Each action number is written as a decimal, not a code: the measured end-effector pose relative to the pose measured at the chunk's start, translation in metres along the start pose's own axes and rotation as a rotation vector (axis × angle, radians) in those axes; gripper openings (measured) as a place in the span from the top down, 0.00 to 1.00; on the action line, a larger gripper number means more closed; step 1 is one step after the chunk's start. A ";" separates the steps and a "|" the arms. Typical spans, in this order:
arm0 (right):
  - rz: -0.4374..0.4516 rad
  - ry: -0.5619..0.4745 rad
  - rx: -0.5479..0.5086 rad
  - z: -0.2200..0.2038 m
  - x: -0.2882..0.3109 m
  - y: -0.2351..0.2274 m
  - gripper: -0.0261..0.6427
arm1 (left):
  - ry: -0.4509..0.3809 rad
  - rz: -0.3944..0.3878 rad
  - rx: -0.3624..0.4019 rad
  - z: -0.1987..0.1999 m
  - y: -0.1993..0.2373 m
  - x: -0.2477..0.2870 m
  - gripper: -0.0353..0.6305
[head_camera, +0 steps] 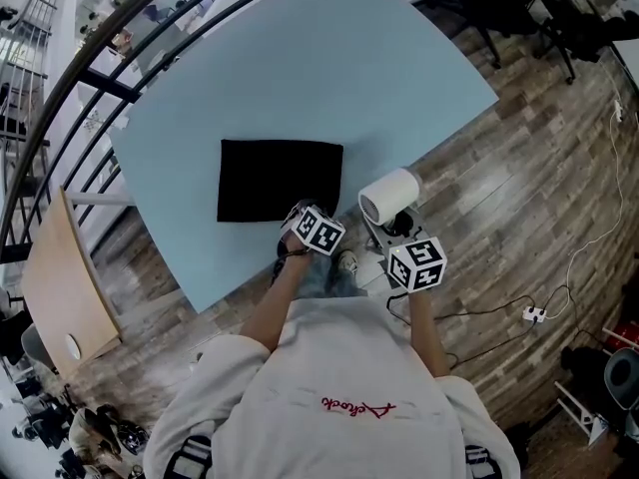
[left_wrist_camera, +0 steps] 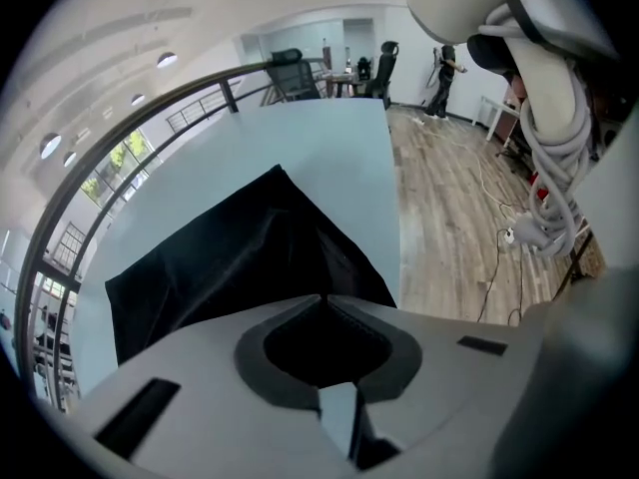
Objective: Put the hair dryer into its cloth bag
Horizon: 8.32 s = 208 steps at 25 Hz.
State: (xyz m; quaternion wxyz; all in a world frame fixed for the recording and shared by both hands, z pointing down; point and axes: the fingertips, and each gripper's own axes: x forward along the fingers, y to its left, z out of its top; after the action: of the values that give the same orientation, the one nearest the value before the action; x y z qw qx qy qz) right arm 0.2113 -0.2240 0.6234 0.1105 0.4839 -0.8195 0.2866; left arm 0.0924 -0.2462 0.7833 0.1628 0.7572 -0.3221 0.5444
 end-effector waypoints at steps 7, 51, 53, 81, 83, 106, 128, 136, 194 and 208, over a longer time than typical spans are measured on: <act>-0.004 0.005 -0.002 -0.003 -0.002 -0.002 0.63 | -0.119 0.028 -0.078 0.012 0.008 -0.023 0.93; 0.242 0.842 -0.494 -0.117 0.097 0.022 0.63 | -0.527 0.072 -0.314 0.031 0.028 -0.107 0.93; 0.258 0.855 -0.519 -0.118 0.101 0.023 0.64 | -0.533 0.066 -0.330 0.031 0.030 -0.108 0.93; 0.328 1.129 -0.760 -0.121 0.157 0.046 0.64 | -0.571 0.004 -0.404 0.009 0.051 -0.115 0.93; 0.336 1.151 -0.766 -0.123 0.162 0.049 0.64 | -0.567 0.001 -0.414 0.003 0.053 -0.114 0.93; 0.286 1.285 -0.856 -0.107 0.204 0.090 0.63 | -0.562 0.021 -0.491 -0.029 0.089 -0.115 0.93; 0.374 0.938 -0.858 -0.110 0.192 0.090 0.49 | -0.526 0.009 -0.462 -0.047 0.084 -0.110 0.93; 0.301 0.875 -0.833 -0.106 0.157 0.053 0.47 | -0.514 0.010 -0.436 -0.039 0.085 -0.109 0.93; 0.352 0.686 -0.934 -0.085 0.155 0.070 0.59 | -0.567 -0.160 -0.360 0.001 0.037 -0.117 0.93; 0.417 0.613 -0.911 -0.078 0.187 0.104 0.59 | -0.591 -0.157 -0.405 0.000 0.054 -0.123 0.93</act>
State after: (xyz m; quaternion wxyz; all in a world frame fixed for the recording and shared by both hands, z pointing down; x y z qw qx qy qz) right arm 0.0195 -0.2773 0.7346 0.4806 0.1114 -0.8685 0.0480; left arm 0.0320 -0.2477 0.6630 0.2505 0.8565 -0.3975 0.2134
